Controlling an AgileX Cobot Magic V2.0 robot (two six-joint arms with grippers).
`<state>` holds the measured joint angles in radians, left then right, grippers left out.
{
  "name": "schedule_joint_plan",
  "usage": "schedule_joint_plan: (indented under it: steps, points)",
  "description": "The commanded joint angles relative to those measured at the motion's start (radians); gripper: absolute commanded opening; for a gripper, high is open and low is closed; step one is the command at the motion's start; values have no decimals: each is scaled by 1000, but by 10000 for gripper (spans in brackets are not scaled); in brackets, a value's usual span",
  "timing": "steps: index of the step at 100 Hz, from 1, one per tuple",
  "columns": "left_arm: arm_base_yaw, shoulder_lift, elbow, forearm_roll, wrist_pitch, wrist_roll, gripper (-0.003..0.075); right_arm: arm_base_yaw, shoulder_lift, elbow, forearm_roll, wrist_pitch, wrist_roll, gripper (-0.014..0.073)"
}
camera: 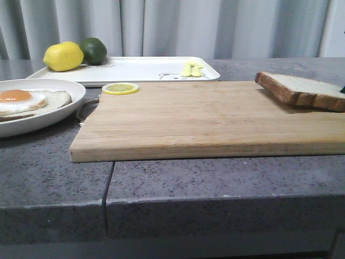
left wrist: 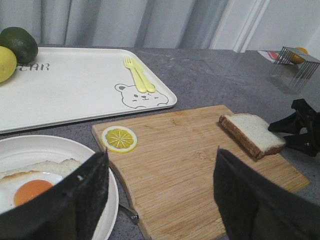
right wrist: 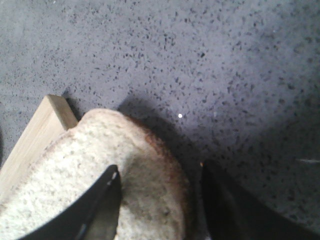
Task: Place bread and move sandwich to tray
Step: 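Lift the bread slice and carry it toward the egg-toast plate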
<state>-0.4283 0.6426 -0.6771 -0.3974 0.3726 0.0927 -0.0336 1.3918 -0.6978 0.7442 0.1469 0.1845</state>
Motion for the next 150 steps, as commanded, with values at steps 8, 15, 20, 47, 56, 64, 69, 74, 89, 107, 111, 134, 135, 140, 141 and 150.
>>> schedule_joint_plan:
  steps: [8, 15, 20, 47, 56, 64, 69, 74, 89, 107, 111, 134, 135, 140, 141, 150]
  points:
    - [-6, 8, -36, -14, -70, -8, 429, -7, -17, -28, 28, -7, -6, 225]
    - [-6, 8, -36, -14, -70, -8, 429, -7, -17, -28, 28, -5, -6, 184]
    - [-6, 8, -36, -14, -70, -8, 429, -7, -17, -28, 28, -4, -6, 164]
    - [-6, 8, -36, -14, -70, -8, 429, -7, -21, -28, 28, 0, -6, -43]
    - [-6, 8, -36, -14, -70, -8, 429, -7, -24, -28, 28, 0, -6, -64]
    - [-6, 8, -36, -14, -70, -8, 429, -7, -39, -28, 28, 0, -6, -64]
    - [-6, 8, -36, -14, -70, -8, 429, -7, -54, -28, 28, -1, -6, -64]
    - [-6, 8, -36, -14, -70, -8, 429, -7, -74, -28, 28, -8, -7, -64]
    - [-6, 8, -36, -14, -70, -8, 429, -7, -145, -33, 28, -14, -7, -64]
    - [-6, 8, -36, -14, -70, -8, 429, -3, -221, -78, 28, 10, -7, -64]
    - [-6, 8, -36, -14, -70, -8, 429, 2, -237, -95, 28, 17, -7, -64]
    - [-6, 8, -36, -14, -82, -8, 429, 129, -272, -198, 63, -18, -7, -64]
    - [-6, 8, -36, -14, -85, -8, 429, 143, -272, -203, 65, -23, -7, -64]
    - [-6, 8, -36, -14, -87, -8, 429, 198, -270, -219, 73, -62, -7, -64]
    - [-6, 8, -36, -14, -89, -8, 429, 206, -268, -220, 74, -75, -7, -64]
    - [-6, 8, -36, -14, -91, -8, 429, 326, -251, -235, 100, -171, -7, -62]
